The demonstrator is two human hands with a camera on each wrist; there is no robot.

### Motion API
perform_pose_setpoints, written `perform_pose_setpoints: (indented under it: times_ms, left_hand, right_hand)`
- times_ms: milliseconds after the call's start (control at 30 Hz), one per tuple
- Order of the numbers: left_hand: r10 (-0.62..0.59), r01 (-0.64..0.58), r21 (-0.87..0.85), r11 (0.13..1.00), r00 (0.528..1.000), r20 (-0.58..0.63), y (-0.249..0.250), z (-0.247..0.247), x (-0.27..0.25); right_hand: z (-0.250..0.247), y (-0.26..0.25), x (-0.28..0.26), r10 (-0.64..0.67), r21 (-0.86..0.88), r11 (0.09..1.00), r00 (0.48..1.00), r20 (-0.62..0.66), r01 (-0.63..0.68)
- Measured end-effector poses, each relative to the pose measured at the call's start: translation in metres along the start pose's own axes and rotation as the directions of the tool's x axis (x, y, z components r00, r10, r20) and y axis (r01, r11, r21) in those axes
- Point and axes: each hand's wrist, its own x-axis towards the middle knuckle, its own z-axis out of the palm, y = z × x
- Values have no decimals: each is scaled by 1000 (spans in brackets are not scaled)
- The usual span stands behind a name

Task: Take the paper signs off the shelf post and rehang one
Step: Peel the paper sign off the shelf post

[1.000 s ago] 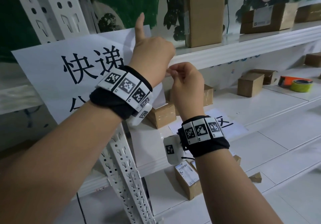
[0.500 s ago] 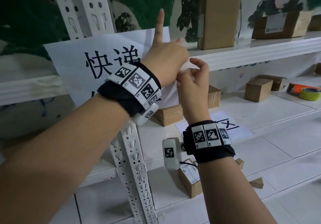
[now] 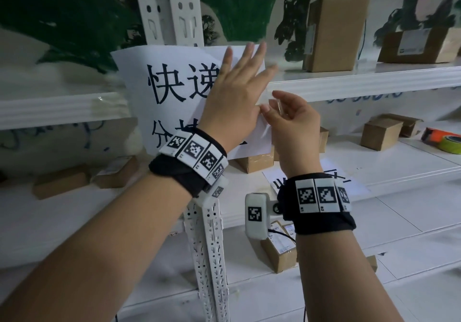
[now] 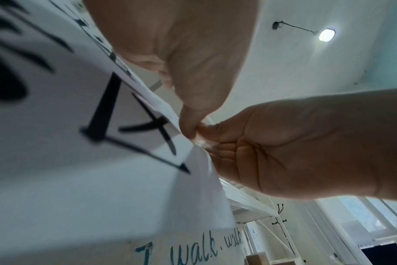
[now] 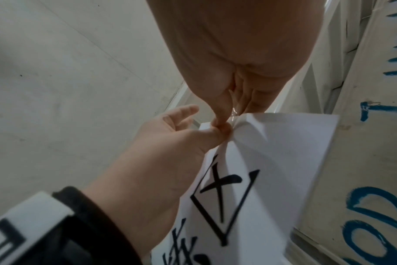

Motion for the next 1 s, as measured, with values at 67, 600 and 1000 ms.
perform_pose_setpoints:
  times_ms: [67,600,1000]
  left_hand:
    - [-73,73,30,997,997,-1,-1,-5,-10]
    - [-574,573,-52,818,806,-140,-41,-98,-101]
    - [-843,721,-652,234,485,234,-99,-129,-168]
  right_hand:
    - [5,-2,-8,-7,-11,1000,1000,6,7]
    - [71,-51,-107,-6,125,992,999,54,-1]
    - [142,-49,-161,18,85,996,975,223,-38]
